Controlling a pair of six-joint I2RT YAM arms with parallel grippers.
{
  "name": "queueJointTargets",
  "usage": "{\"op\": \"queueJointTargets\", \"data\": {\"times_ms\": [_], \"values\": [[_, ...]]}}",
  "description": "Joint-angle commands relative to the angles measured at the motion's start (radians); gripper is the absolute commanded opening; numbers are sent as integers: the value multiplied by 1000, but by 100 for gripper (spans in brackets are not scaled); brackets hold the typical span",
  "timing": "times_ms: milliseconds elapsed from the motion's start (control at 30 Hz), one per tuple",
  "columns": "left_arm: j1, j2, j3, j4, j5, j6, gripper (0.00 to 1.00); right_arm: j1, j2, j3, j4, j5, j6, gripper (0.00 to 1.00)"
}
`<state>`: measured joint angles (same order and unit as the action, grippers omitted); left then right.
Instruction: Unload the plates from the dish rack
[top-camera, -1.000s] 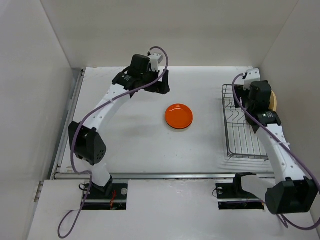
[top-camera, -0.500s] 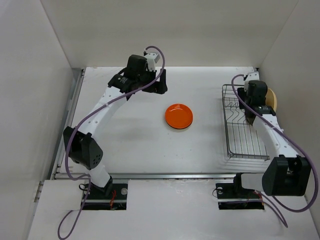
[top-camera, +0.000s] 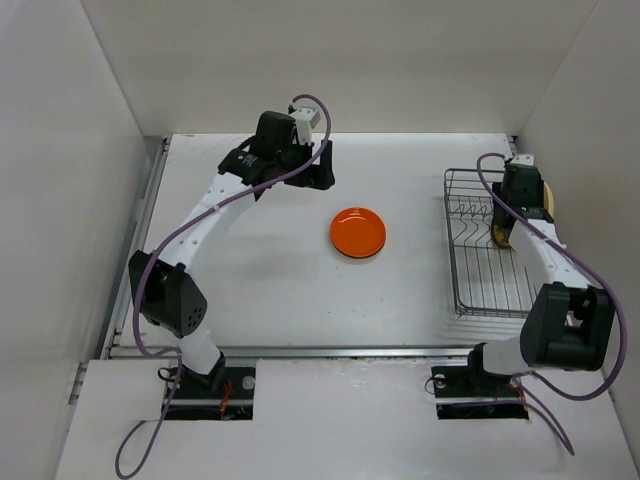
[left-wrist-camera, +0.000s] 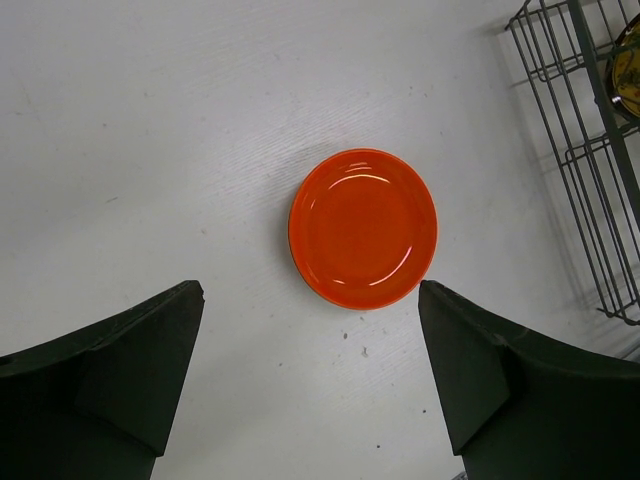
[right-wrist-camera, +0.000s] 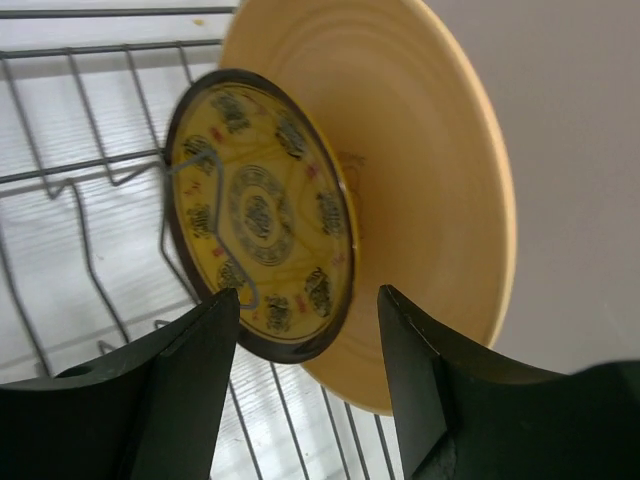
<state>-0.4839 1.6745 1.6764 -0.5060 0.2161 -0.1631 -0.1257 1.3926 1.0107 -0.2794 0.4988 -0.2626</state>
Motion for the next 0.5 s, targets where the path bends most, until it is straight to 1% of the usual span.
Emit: {"op": "queueJointTargets", "data": {"times_ms": [0, 200, 467], "values": [[1, -21, 2, 15, 2, -12, 86, -38, -6, 34, 23, 35, 28, 63], [1, -12, 2, 15, 11, -21, 86, -90, 5, 34, 14, 17, 28, 62], [1, -12, 2, 15, 20, -21, 86, -120, 37, 34, -6, -28, 28, 59]]}}
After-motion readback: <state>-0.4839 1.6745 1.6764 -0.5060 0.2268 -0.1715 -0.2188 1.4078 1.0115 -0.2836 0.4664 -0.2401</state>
